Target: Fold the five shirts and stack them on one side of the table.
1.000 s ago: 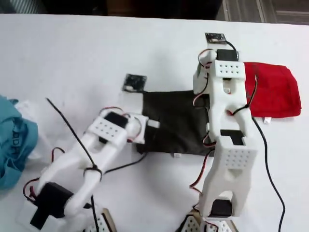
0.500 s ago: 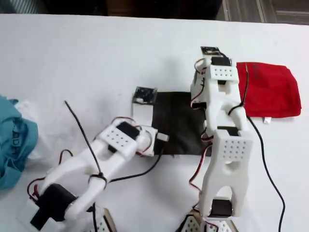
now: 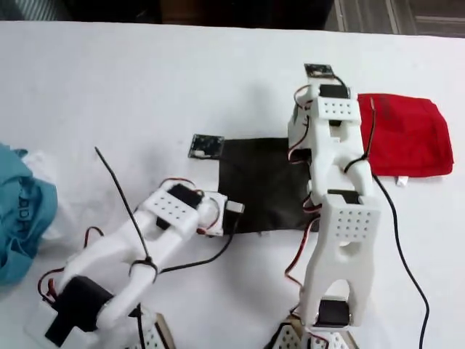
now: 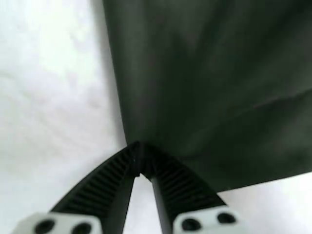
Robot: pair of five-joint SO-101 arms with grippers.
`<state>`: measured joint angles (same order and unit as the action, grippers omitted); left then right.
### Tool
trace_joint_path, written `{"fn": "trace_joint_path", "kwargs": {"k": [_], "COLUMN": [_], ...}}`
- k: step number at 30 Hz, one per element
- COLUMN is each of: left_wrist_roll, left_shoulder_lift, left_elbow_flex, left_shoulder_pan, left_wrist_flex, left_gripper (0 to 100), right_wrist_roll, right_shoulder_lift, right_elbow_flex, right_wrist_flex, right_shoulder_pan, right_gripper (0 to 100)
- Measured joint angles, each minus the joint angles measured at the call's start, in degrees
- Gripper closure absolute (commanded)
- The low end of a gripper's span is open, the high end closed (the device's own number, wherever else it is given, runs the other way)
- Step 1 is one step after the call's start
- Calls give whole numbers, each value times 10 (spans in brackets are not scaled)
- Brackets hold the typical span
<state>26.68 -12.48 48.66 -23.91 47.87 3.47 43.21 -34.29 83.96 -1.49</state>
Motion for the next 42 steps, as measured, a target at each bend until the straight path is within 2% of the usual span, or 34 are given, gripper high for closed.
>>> {"fn": "trace_joint_path", "kwargs": {"k": [3, 9, 12, 17, 26, 34, 37, 42], "left_wrist_roll": [0, 0, -3, -55, -69, -69, -100, -178], "left_shoulder_lift": [0, 0, 0, 0, 0, 0, 0, 0], "left_elbow_flex": [-31, -127, -173, -220, -216, -216, -216, -229], "left_shoulder_pan": [0, 9, 26, 55, 106, 161, 179, 225], "left_wrist_flex": [19, 118, 157, 199, 212, 212, 212, 212], "left_gripper": [974, 974, 974, 974, 975, 975, 975, 975], "right_wrist_roll": [22, 33, 34, 34, 35, 36, 45, 88], "right_shoulder_lift": [-9, -53, -53, -6, 101, 99, 75, -11], "right_elbow_flex": [-42, -92, -92, -92, -178, -337, -314, -135], "right_wrist_flex": [41, 90, 91, 78, 47, 150, 160, 161], "right_shoulder_pan": [0, 3, 3, 2, 25, 60, 73, 83], "right_gripper": [978, 971, 928, 901, 901, 897, 896, 896]}}
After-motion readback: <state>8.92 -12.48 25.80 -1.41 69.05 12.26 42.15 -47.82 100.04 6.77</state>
